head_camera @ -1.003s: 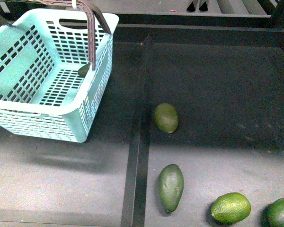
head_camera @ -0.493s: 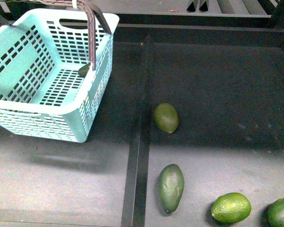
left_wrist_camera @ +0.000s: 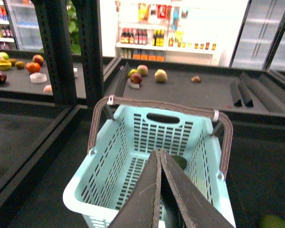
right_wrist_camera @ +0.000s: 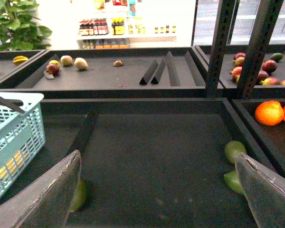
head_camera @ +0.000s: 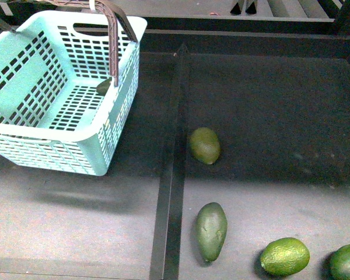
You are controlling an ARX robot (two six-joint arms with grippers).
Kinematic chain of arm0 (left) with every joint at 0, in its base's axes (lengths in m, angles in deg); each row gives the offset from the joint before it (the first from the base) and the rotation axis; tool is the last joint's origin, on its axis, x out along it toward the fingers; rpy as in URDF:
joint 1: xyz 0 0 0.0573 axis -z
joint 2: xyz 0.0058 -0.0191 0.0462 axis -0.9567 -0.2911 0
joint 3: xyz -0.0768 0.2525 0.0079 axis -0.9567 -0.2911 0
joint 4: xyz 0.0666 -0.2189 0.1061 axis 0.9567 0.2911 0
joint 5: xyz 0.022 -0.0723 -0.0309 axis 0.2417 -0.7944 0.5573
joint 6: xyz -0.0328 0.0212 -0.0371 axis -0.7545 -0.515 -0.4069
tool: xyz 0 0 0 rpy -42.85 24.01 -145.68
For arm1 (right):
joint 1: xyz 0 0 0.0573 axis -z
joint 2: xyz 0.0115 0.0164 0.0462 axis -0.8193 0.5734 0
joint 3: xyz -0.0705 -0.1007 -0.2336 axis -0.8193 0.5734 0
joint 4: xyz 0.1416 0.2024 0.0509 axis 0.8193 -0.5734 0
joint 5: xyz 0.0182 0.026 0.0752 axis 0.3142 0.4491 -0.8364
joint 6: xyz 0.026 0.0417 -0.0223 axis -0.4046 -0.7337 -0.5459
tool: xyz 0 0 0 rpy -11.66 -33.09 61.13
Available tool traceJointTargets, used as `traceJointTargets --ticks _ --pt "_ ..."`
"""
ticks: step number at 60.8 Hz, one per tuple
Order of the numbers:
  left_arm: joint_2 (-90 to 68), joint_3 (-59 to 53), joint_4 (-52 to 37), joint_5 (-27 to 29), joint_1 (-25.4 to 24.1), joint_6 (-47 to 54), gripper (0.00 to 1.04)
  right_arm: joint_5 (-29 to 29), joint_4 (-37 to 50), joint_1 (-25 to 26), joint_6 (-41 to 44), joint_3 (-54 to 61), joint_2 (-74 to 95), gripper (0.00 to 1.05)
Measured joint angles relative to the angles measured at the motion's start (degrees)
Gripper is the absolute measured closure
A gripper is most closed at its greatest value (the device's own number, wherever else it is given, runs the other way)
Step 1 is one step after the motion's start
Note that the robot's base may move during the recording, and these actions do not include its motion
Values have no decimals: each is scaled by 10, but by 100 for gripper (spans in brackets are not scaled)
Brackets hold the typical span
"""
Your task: Pick mango and avocado into basket
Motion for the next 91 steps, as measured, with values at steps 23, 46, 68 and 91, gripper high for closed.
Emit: traceJointTargets --ticks 23,46,68,91 --pt "139 0 130 0 0 0 102 0 0 0 0 0 0 9" --pt "229 0 219 0 0 0 102 0 0 0 0 0 0 9" --pt "349 0 342 0 0 0 102 0 0 0 0 0 0 9" --pt "349 0 342 0 0 0 99 0 0 0 0 0 0 9"
